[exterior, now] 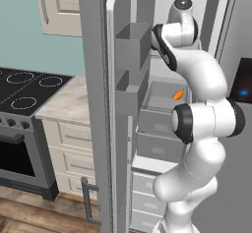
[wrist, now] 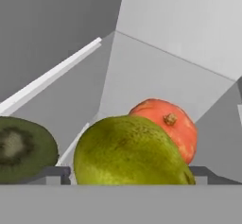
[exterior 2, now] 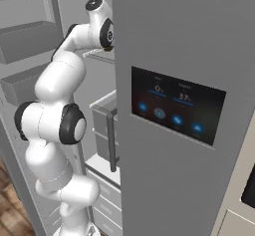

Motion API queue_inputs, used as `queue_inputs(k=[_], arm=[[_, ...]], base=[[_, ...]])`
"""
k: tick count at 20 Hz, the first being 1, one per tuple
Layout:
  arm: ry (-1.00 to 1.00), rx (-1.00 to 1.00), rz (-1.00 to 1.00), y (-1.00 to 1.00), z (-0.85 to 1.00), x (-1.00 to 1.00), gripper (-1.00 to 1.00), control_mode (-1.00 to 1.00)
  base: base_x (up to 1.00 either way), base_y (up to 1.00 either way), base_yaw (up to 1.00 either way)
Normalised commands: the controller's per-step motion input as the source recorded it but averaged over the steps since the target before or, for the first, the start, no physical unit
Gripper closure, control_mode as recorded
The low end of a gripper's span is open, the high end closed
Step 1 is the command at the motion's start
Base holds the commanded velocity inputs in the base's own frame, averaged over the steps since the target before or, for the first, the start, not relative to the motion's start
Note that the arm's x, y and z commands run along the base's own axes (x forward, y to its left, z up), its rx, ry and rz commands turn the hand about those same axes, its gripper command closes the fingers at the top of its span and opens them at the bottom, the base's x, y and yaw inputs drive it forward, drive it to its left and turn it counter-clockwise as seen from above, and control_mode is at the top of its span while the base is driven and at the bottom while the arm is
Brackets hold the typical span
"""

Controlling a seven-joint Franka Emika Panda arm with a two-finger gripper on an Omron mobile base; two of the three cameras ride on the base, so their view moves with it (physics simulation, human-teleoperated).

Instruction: Take the pear and carrot from the second highest rack and move them to the highest rack where the kiwi and squash are located, to maximize freezer space. Close the freezer door after rearranging.

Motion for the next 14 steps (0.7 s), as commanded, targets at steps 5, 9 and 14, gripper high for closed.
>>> queue_inputs(k=[5,9,14], arm=[[-0.36,0.00,0.13,0.19,-0.12,-0.39,-1.00,-1.00],[-0.18,0.00,0.02,0.31,0.00,-0.37,-1.00,-1.00],[-0.08,0.00,0.00,0.30,0.01,-0.63,-1.00,-1.00]], base=[[0.00,0.00,0.00],[0.00,0.00,0.00],[0.00,0.00,0.00]])
